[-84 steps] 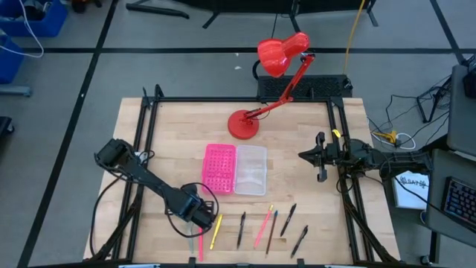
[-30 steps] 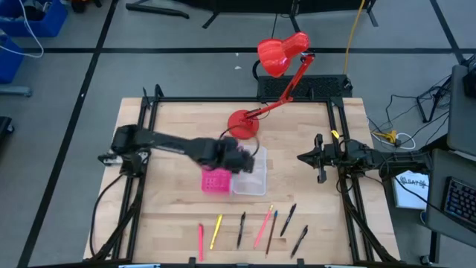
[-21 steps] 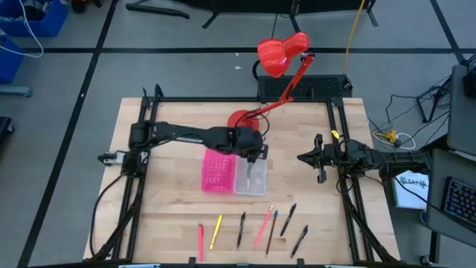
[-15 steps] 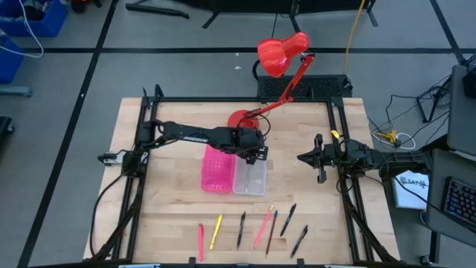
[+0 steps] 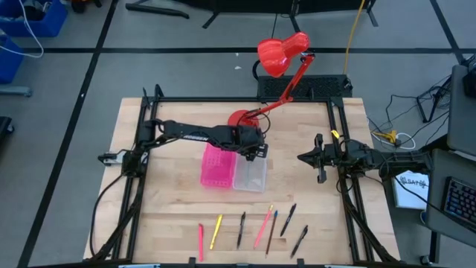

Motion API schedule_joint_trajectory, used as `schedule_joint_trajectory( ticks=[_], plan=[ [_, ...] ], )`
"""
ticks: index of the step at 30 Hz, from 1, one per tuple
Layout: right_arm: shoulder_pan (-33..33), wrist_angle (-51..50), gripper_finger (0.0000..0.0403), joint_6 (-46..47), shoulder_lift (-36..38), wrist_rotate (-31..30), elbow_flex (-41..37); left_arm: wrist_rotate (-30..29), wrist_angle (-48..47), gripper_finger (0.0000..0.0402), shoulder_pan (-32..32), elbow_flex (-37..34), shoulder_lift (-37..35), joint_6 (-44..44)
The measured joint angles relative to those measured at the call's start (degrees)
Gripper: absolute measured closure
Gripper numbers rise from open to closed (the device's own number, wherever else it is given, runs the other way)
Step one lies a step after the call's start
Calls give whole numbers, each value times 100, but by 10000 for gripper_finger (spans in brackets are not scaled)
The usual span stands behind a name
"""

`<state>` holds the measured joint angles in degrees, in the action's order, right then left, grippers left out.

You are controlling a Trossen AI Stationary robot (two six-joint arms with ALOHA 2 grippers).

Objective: Pick & place school supplies into a supply box
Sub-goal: Put the black scissors into the pink supply box

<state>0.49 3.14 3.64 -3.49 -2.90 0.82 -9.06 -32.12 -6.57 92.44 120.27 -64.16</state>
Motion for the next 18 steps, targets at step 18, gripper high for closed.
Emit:
schedule_joint_trajectory(
  ticks=[18],
  plan=[
    [0, 2, 403, 0, -2, 6, 0, -484, -256, 343, -116, 262, -72, 301]
  ],
)
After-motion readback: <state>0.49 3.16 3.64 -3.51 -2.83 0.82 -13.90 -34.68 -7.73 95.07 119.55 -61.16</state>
